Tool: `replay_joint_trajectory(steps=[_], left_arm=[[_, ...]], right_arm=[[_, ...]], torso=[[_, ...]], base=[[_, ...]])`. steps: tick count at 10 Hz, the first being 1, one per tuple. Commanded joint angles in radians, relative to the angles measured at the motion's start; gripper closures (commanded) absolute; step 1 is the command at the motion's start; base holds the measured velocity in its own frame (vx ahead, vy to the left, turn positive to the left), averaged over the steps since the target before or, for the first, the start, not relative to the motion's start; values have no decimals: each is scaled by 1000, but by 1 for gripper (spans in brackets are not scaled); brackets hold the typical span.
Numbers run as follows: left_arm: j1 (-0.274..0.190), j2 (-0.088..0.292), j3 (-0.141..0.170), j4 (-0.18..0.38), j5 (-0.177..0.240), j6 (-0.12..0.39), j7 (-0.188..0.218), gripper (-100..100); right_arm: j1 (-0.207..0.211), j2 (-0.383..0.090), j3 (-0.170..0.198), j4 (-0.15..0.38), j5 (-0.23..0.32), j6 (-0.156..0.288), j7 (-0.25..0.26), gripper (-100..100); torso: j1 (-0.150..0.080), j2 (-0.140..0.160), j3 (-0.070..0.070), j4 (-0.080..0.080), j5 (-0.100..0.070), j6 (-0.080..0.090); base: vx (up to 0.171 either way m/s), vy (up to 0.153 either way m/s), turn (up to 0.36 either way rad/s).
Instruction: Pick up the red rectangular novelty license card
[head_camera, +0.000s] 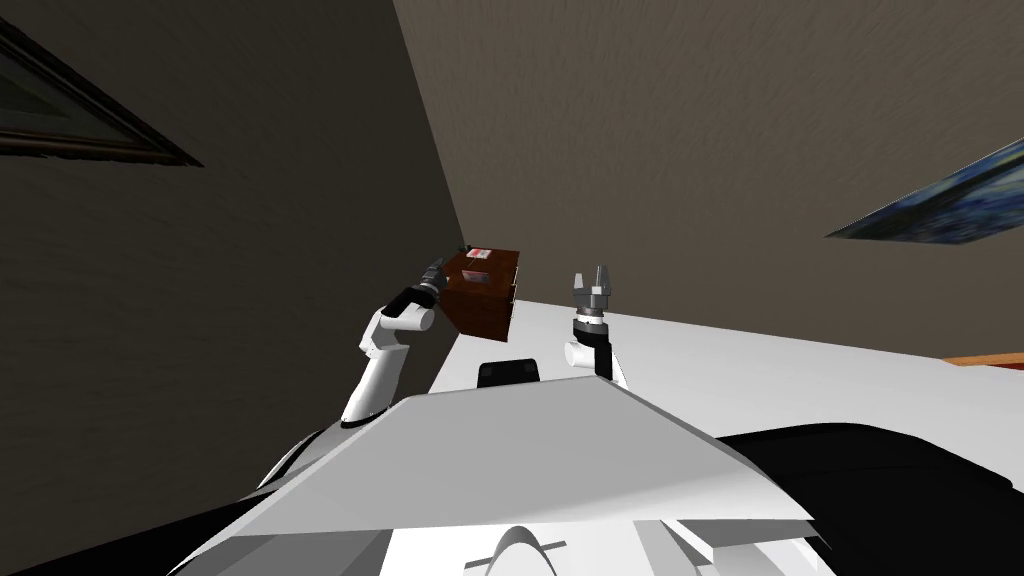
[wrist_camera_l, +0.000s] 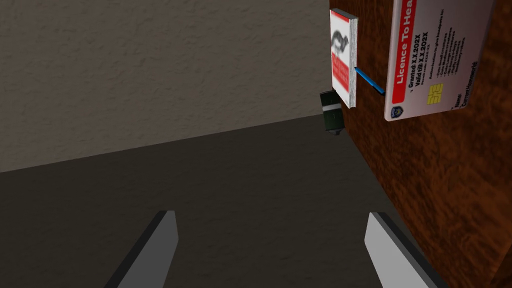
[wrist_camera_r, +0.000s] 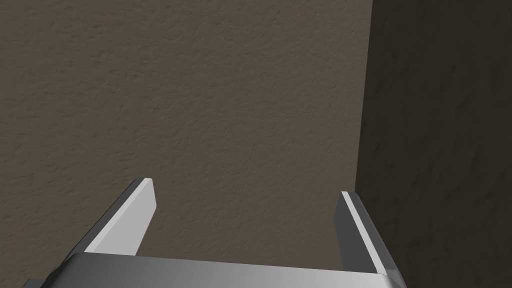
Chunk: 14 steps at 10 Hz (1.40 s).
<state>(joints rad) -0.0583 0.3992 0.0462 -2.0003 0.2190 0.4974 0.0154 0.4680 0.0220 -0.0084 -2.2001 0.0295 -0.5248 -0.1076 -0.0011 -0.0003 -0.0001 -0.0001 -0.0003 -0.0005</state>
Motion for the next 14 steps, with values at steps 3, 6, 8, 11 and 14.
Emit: replay_joint_trajectory(steps=[3,6,8,11,14], left_arm=[[-51,19,5,36,20,93,-7,-100],[-99,34,8,72,36,168,-16,-100],[-146,47,11,111,51,228,-24,-100],[-194,60,15,153,65,305,-33,-100],[-242,71,19,196,77,383,-41,-100]], right_arm=[[0,0,0,0,0,0,0,0],[0,0,0,0,0,0,0,0],[0,0,0,0,0,0,0,0],[0,0,0,0,0,0,0,0],[0,0,0,0,0,0,0,0]], torso=[[-1,-1,0,0,0,0],[-1,-1,0,0,0,0],[0,-1,0,0,0,0],[0,-1,-1,0,0,0],[0,-1,-1,0,0,0]], base=[[8,-27,-26],[8,-25,-26],[19,-27,-41],[16,-23,-31],[20,-17,-32]])
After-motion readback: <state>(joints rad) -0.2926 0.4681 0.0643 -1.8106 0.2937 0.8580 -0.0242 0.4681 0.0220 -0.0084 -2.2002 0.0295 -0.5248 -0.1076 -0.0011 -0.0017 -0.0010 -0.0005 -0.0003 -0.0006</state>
